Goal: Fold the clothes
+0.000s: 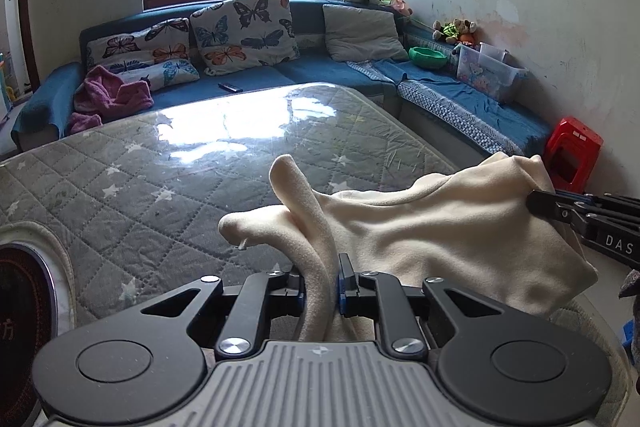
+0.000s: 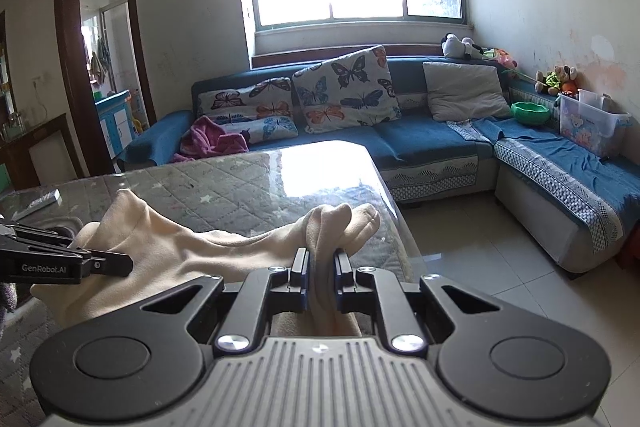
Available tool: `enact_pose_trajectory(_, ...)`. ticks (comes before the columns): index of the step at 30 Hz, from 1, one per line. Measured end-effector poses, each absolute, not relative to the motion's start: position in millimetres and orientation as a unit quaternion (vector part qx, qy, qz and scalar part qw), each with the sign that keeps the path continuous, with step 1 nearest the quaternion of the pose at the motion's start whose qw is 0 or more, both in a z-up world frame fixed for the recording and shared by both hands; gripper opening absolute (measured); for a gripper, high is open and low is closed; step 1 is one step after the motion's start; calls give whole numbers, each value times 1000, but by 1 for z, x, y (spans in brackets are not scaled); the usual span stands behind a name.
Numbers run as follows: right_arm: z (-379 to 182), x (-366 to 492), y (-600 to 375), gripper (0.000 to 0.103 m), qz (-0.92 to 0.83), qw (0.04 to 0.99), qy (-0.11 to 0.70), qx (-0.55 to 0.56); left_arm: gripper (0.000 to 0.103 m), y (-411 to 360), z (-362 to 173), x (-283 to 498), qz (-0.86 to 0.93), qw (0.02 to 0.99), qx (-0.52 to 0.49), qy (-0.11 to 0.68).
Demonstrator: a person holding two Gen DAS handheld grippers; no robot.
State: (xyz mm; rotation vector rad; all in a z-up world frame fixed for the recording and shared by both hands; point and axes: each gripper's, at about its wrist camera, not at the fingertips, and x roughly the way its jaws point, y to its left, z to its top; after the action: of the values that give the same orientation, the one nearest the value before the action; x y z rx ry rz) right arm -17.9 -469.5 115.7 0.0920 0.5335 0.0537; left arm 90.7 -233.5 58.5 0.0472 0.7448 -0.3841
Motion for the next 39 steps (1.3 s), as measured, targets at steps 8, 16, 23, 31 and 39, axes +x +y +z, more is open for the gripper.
enact_pose_trajectory(8,101,-15,-469,11,22,957,286,47,16,-235,46,90,-189,905,23,379)
enact_pose_trajectory(16,89,-12,-474,11,12,953,300,48,16,-231,34,89,-191,897,15,398)
enact_pose_trajectory(23,79,-13,-478,12,6,948,314,45,16,-226,27,84,-202,888,12,413)
enact_pose_trajectory(31,67,-19,-480,17,-3,942,334,39,23,-219,26,78,-204,886,11,417)
enact_pose_trajectory(39,75,-22,-484,21,-16,947,319,40,42,-209,27,77,-183,890,18,417)
